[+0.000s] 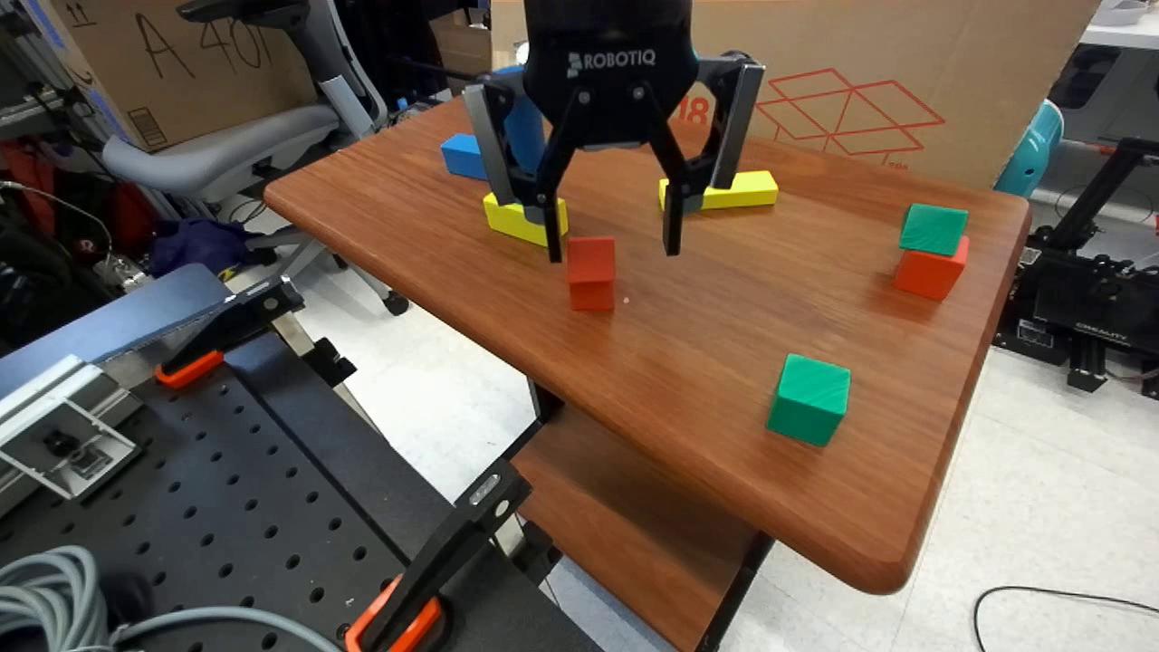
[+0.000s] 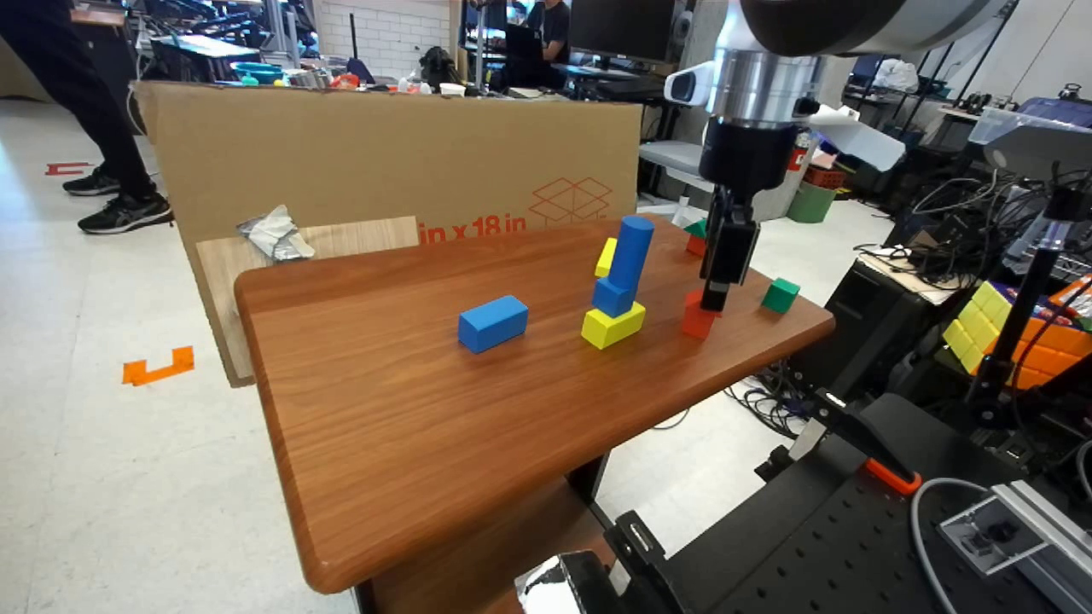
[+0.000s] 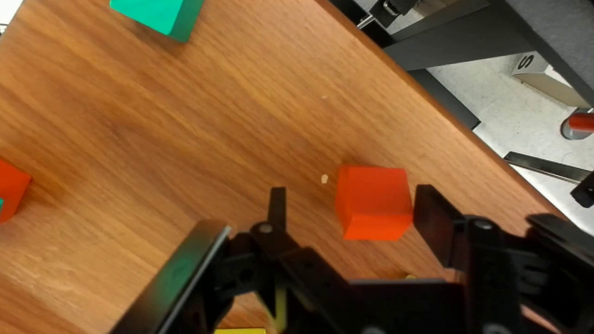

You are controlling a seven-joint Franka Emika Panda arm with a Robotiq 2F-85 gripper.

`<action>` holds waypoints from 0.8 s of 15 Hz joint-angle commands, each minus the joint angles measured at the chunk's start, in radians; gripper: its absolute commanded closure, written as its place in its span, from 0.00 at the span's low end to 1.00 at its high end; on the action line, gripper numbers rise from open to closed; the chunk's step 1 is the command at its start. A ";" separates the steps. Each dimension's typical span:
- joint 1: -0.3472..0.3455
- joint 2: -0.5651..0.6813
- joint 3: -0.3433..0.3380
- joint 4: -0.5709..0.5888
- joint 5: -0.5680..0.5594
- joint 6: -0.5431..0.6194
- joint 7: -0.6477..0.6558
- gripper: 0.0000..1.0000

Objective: Put the orange block on top of the yellow blocks

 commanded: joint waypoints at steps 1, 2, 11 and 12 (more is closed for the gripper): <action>-0.012 0.024 0.018 0.022 -0.033 0.011 0.030 0.58; -0.011 0.024 0.018 0.021 -0.037 0.011 0.033 0.67; -0.022 -0.030 0.025 0.008 -0.042 -0.007 0.059 0.92; -0.030 -0.043 0.030 0.016 -0.022 -0.027 0.055 0.92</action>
